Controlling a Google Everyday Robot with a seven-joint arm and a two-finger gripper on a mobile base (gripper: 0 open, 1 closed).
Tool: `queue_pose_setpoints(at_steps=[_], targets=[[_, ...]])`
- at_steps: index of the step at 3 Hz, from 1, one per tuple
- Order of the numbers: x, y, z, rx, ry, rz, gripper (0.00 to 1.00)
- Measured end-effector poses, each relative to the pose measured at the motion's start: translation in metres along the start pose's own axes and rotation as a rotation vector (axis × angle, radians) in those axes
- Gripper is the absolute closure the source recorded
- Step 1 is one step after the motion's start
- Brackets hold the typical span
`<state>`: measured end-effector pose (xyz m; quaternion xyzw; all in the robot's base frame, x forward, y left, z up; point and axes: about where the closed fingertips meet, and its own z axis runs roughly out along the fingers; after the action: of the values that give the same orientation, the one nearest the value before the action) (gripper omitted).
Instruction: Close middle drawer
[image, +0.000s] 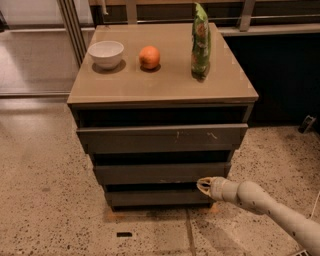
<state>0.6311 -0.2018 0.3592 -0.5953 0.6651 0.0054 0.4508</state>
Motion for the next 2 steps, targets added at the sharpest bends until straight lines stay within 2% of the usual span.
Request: queue_pose_setpoints(at_steps=[2], targets=[[-0.027,0.037,-0.047,-0.224,0.004,0.094,1.00]])
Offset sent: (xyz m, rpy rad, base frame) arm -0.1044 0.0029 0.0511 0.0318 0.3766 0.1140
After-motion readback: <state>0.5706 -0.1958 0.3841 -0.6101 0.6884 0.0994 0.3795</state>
